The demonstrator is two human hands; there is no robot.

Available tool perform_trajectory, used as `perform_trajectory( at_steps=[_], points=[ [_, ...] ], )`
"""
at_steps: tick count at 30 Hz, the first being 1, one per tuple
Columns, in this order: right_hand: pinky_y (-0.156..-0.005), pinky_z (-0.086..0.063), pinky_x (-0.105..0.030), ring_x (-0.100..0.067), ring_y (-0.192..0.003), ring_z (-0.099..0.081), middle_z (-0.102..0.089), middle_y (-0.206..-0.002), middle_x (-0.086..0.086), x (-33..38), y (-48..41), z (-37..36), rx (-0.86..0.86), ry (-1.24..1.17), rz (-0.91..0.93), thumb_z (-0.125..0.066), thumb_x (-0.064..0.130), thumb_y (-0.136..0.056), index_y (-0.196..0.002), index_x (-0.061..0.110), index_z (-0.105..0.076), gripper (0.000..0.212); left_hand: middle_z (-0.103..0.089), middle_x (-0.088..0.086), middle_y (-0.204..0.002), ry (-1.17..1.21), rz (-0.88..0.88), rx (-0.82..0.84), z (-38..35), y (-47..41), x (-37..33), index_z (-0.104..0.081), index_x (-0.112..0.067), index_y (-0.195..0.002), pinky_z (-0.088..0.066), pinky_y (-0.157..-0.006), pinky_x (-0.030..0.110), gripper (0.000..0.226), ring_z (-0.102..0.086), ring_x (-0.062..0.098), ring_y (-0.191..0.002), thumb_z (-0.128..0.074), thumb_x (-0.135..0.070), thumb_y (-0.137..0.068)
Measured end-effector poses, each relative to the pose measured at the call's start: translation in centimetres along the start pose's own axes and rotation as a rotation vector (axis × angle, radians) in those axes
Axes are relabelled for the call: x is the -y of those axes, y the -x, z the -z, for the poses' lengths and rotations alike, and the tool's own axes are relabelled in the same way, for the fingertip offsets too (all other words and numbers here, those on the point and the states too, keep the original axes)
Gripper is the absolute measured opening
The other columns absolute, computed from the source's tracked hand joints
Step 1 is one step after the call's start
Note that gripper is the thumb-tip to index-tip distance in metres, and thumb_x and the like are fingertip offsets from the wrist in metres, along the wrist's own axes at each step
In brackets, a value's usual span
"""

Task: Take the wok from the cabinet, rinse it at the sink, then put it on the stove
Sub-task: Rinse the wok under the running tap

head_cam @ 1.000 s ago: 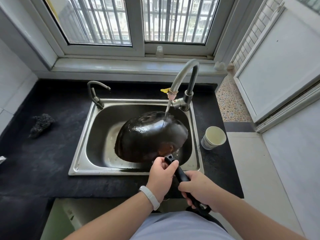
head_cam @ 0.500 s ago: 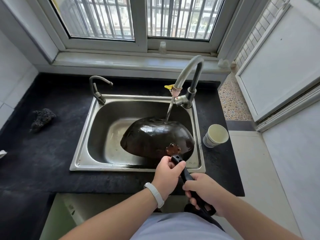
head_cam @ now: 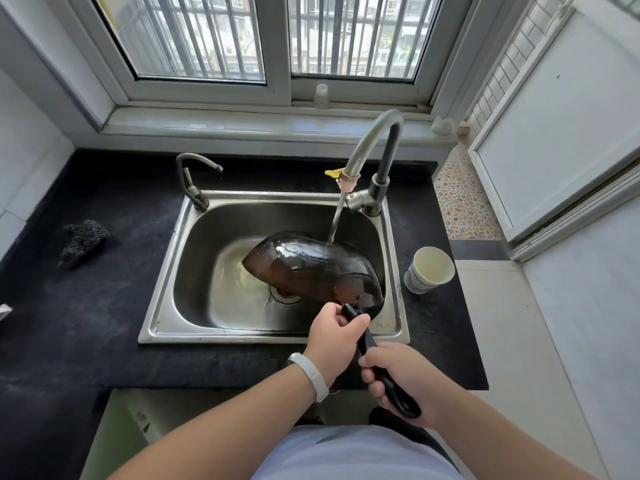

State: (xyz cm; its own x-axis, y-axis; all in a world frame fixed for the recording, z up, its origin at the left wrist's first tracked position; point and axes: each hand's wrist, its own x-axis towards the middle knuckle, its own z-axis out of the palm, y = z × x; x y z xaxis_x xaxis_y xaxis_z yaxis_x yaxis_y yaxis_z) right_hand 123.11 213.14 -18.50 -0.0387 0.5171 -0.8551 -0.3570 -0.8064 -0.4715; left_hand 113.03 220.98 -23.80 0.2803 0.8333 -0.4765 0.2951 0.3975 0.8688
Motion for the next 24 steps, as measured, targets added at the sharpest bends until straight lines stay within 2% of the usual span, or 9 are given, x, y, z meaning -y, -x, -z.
perform_trajectory(
  at_steps=[7,10,15,24],
  points=[
    [-0.037,-0.032,-0.015,-0.008,-0.042,-0.042,-0.052,-0.061,-0.001,1.0,-0.7,-0.1,0.009,-0.167,-0.043,-0.054,0.008,-0.090,-0.089,0.012,-0.051,0.005,-0.048,-0.001,-0.068,-0.027,-0.017,0.009,-0.2,-1.5,-0.8,-0.058,-0.003,-0.094,-0.046,-0.061,0.028,0.029,-0.047,0.011,-0.060,-0.071,-0.026,-0.084],
    [-0.034,-0.036,-0.014,-0.007,-0.042,-0.044,-0.053,-0.061,0.000,1.2,-0.8,0.3,0.021,-0.223,-0.075,-0.056,0.010,-0.090,-0.088,0.011,-0.053,0.003,-0.046,-0.003,-0.065,-0.037,-0.023,0.020,-0.5,-1.8,-1.2,-0.056,-0.005,-0.092,-0.043,-0.053,0.020,0.026,-0.045,0.010,-0.056,-0.070,-0.026,-0.085],
    [-0.033,-0.038,-0.015,-0.007,-0.041,-0.044,-0.053,-0.062,-0.001,1.5,-0.9,1.0,0.046,-0.300,-0.096,-0.058,0.010,-0.090,-0.088,0.009,-0.056,0.002,-0.045,-0.004,-0.065,-0.072,-0.036,0.004,-1.1,-2.4,-1.2,-0.052,-0.015,-0.080,-0.042,-0.060,0.027,0.024,-0.044,0.011,-0.060,-0.072,-0.027,-0.082],
    [-0.036,-0.035,-0.015,-0.008,-0.043,-0.044,-0.053,-0.061,-0.002,1.6,-0.8,1.1,0.026,-0.164,-0.053,-0.057,0.010,-0.091,-0.091,0.011,-0.055,0.002,-0.045,-0.004,-0.067,-0.049,-0.011,0.010,-1.4,-2.6,-0.9,-0.053,-0.015,-0.082,-0.041,-0.057,0.024,0.023,-0.044,0.010,-0.059,-0.073,-0.026,-0.082]
  ],
)
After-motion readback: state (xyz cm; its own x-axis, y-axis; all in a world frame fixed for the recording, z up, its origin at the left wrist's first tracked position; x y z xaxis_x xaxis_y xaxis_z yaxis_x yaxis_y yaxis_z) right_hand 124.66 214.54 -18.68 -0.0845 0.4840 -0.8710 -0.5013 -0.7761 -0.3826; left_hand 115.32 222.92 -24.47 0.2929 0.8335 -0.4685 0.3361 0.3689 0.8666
